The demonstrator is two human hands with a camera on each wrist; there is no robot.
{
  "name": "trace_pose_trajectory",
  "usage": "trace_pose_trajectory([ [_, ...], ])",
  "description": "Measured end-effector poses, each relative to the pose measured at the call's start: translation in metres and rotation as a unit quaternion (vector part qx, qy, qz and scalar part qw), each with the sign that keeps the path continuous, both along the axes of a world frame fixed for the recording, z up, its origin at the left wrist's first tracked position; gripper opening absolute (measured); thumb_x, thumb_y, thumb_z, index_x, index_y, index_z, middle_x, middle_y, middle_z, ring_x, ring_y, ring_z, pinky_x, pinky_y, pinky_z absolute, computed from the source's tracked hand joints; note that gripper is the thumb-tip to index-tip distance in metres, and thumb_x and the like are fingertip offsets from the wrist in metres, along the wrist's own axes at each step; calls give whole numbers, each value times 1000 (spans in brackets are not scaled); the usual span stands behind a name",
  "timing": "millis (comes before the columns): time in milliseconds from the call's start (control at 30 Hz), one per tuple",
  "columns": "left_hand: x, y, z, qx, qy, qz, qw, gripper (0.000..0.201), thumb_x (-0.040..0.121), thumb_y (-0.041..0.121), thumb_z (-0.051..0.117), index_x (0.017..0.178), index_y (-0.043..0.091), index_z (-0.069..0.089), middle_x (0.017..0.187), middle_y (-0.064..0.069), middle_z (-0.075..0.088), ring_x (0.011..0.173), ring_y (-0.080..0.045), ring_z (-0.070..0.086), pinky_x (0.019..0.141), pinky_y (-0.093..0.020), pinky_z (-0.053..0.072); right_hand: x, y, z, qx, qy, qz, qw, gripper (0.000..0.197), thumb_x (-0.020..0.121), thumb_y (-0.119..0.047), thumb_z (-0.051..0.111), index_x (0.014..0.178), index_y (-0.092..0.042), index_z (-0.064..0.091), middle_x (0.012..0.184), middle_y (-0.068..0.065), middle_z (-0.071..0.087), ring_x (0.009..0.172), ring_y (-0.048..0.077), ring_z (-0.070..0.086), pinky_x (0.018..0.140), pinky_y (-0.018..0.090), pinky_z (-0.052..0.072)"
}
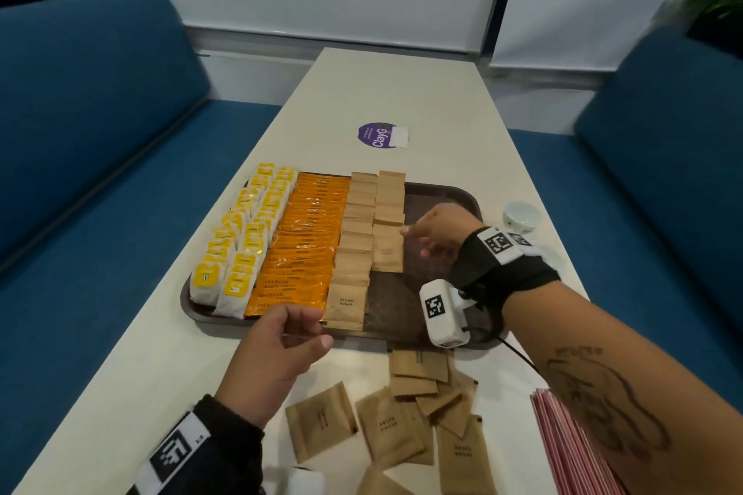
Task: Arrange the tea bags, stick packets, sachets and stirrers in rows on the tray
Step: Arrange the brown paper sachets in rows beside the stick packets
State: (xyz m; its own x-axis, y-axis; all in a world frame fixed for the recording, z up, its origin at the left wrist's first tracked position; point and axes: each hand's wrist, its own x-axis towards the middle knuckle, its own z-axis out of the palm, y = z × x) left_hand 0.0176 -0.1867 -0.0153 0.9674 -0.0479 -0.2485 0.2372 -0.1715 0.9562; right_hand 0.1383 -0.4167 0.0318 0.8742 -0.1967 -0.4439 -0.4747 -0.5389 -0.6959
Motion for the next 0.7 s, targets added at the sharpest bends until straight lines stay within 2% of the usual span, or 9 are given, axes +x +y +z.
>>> trace_pose_trajectory([
  [100, -5, -2, 3, 78, -21, -52, 995, 31, 74, 8, 76, 94, 24, 60, 95, 3, 62, 85, -17, 60, 71, -26, 48, -44, -6, 21, -35, -74, 64, 995, 26, 82, -37, 70, 89, -16, 57, 78, -1, 59, 59, 9, 54, 48, 20, 40],
  [167, -11, -4, 6, 169, -24, -102, 980, 37, 71, 17, 79, 97, 29, 56, 102, 9, 58, 90, -12, 57, 73, -25, 46, -80, -7, 25, -46, -78, 82, 992, 31, 76, -37, 76, 91, -17, 56, 84, -2, 61, 62, 8, 57, 52, 20, 41],
  [233, -19, -7, 10, 284, -24, -168, 944, 52, 69, 30, 81, 111, 34, 51, 114, 12, 51, 99, -8, 52, 77, -22, 43, -114, -5, 20, -69, -41, 99, 992, 36, 71, -36, 80, 92, -19, 57, 89, -5, 59, 68, 7, 57, 54, 21, 44],
  [300, -28, -9, 11, 377, -20, -225, 898, 76, 65, 40, 82, 130, 33, 41, 129, 9, 44, 114, -10, 48, 90, -24, 42, -141, -2, 12, -109, 8, 134, 985, 41, 68, -38, 82, 98, -23, 57, 96, -8, 57, 76, 7, 56, 56, 22, 45],
  [367, -38, -12, 10, 432, -14, -275, 859, 99, 61, 47, 81, 142, 31, 26, 142, 7, 35, 127, -13, 40, 102, -27, 37, -160, 2, 4, -160, 38, 184, 969, 54, 66, -38, 83, 111, -28, 55, 110, -7, 55, 90, 11, 56, 69, 28, 49],
  [433, -50, -15, 5, 467, -7, -333, 819, 119, 58, 54, 80, 148, 28, 7, 150, 4, 24, 137, -18, 27, 110, -30, 30, -173, 7, -5, -214, 49, 237, 946, 74, 64, -37, 84, 129, -32, 47, 123, -3, 47, 106, 19, 53, 83, 33, 48],
  [567, -73, -29, 3, 524, 12, -401, 751, 131, 58, 57, 78, 148, 28, -13, 157, -6, -2, 145, -33, -1, 118, -42, 13, -186, 21, -21, -271, 43, 300, 914, 99, 62, -26, 85, 143, -34, 29, 128, 3, 36, 116, 28, 45, 90, 39, 48],
  [633, -79, -38, 3, 545, -3, -404, 735, 128, 61, 51, 79, 147, 28, -12, 155, -7, 4, 142, -35, 7, 115, -41, 21, -190, 28, -27, -293, 37, 307, 905, 94, 65, -17, 82, 141, -31, 29, 129, 6, 34, 119, 31, 42, 92, 42, 48],
  [700, -79, -44, 0, 556, -37, -394, 731, 123, 63, 47, 80, 147, 26, -7, 147, -4, 19, 135, -30, 23, 109, -38, 33, -194, 35, -31, -295, 27, 304, 906, 82, 70, -9, 77, 137, -27, 34, 128, 9, 34, 118, 33, 43, 92, 43, 48],
])
